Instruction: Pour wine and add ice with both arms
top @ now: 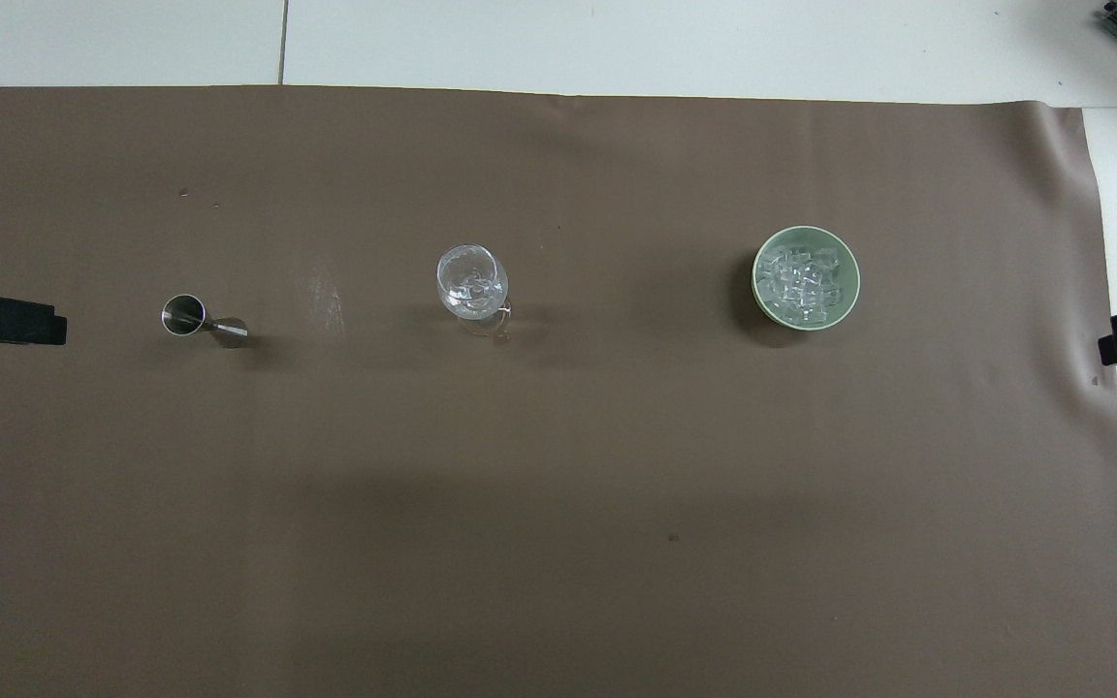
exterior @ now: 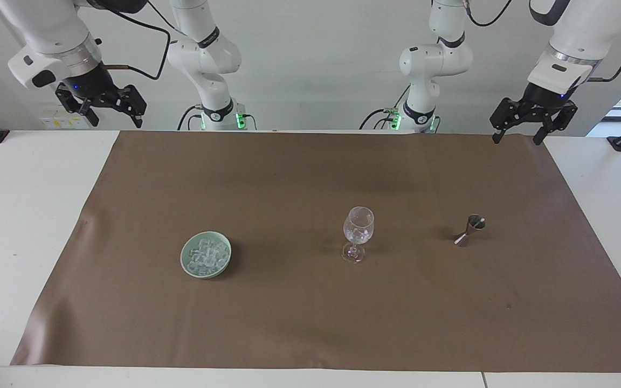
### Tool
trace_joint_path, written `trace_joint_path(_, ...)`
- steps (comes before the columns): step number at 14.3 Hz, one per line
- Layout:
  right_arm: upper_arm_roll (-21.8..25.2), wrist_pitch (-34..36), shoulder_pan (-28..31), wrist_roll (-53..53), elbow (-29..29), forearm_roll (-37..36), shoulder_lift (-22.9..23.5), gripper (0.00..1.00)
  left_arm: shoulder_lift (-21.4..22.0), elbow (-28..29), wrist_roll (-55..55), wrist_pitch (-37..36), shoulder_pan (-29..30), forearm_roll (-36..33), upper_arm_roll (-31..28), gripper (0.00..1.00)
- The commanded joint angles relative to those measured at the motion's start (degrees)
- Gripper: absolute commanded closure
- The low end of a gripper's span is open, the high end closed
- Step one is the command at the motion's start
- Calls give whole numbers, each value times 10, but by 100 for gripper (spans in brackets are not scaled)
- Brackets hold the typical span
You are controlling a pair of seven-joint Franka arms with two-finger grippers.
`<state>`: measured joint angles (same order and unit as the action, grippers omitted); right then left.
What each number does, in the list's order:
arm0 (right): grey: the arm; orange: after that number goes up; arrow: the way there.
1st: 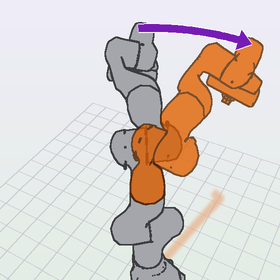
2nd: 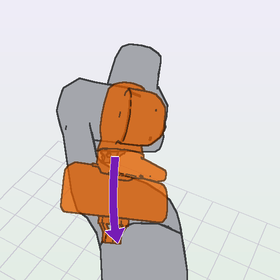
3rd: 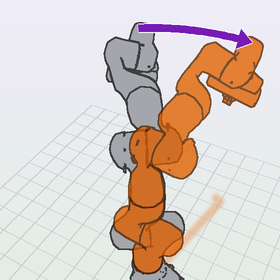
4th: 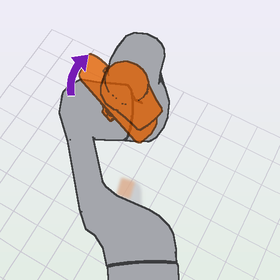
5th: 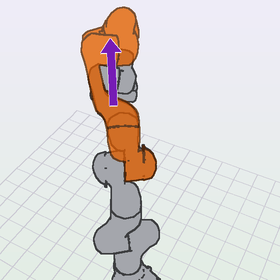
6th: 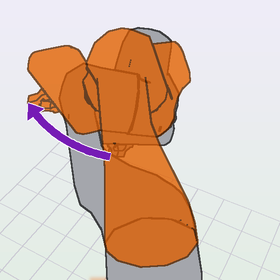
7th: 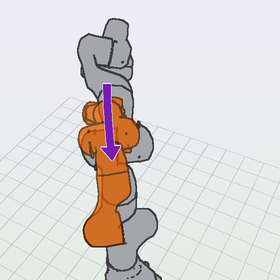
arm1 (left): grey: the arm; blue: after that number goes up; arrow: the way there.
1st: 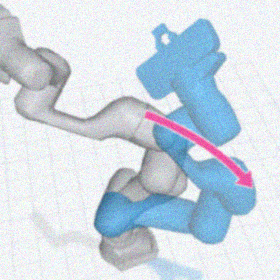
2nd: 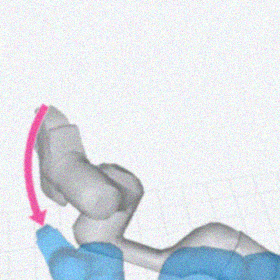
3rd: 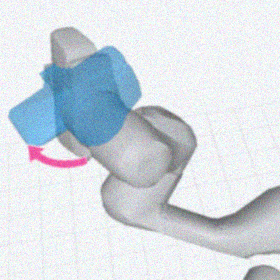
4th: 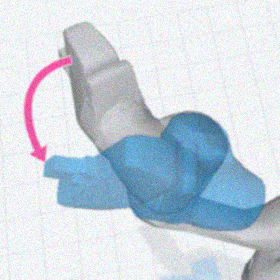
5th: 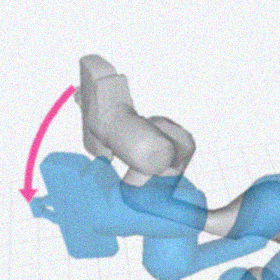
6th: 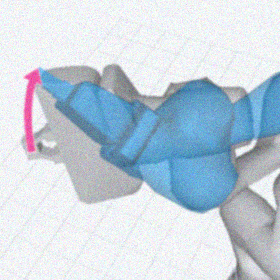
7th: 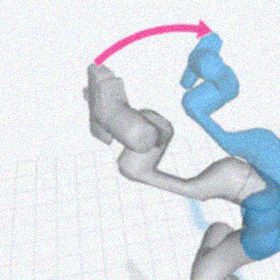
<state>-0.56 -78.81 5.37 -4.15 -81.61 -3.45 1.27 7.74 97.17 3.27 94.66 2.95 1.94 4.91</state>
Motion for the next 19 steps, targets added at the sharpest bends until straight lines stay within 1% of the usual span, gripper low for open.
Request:
trace_joint_path(1, 6, -27, 1, 9, -10, 11, -8, 0, 3, -1, -5, -10, -2, 5, -2, 0)
trace_joint_path(19, 0, -28, 0, 7, -12, 12, -9, 0, 3, -1, -5, -10, -1, 5, -2, 0)
